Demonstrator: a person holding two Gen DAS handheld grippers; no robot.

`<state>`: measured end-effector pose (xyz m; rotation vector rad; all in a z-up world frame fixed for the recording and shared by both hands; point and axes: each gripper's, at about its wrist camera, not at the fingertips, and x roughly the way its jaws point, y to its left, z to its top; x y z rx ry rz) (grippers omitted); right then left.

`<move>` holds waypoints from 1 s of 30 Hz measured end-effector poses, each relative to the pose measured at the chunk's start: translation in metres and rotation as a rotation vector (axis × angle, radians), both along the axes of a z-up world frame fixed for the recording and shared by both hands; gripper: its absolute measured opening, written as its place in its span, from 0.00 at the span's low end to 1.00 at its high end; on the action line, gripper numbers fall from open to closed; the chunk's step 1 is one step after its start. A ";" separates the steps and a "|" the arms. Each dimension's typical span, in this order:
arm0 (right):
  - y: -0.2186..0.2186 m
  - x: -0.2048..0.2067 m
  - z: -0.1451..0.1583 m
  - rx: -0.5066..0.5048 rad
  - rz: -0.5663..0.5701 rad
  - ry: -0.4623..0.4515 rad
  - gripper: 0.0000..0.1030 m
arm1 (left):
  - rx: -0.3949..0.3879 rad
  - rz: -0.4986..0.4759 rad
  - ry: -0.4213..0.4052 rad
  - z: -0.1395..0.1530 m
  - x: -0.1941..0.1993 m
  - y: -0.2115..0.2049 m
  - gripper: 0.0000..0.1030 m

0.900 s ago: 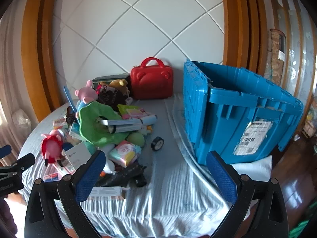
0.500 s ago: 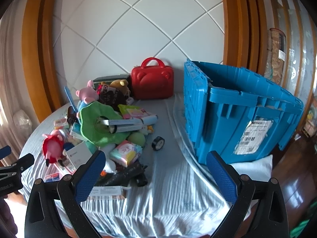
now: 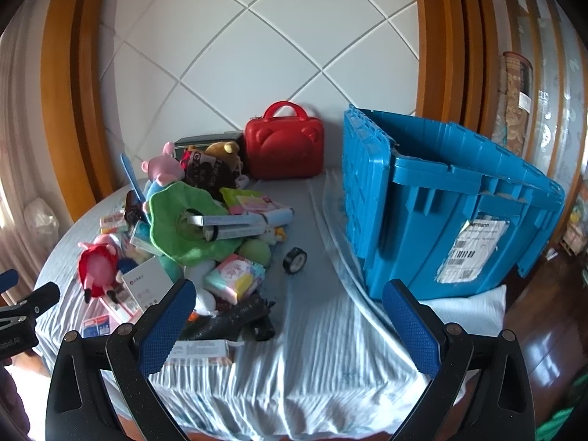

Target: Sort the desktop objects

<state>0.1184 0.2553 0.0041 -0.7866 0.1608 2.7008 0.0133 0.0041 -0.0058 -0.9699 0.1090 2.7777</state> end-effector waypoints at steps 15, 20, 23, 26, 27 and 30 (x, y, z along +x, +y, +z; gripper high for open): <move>0.002 -0.006 -0.006 -0.004 -0.001 -0.024 1.00 | 0.005 -0.035 -0.026 -0.005 -0.007 -0.007 1.00; 0.002 -0.018 -0.020 -0.022 0.012 -0.054 1.00 | -0.007 -0.058 -0.040 -0.014 -0.022 -0.034 1.00; 0.000 -0.033 -0.038 -0.063 0.038 -0.098 1.00 | -0.046 -0.025 -0.064 -0.032 -0.042 -0.064 1.00; -0.007 -0.054 -0.063 -0.110 0.074 -0.163 1.00 | -0.112 0.001 -0.113 -0.058 -0.063 -0.091 1.00; -0.010 -0.058 -0.069 -0.113 0.078 -0.180 1.00 | -0.125 -0.002 -0.143 -0.070 -0.071 -0.101 1.00; -0.019 -0.073 -0.088 -0.117 0.075 -0.235 1.00 | -0.154 -0.014 -0.211 -0.103 -0.090 -0.118 1.00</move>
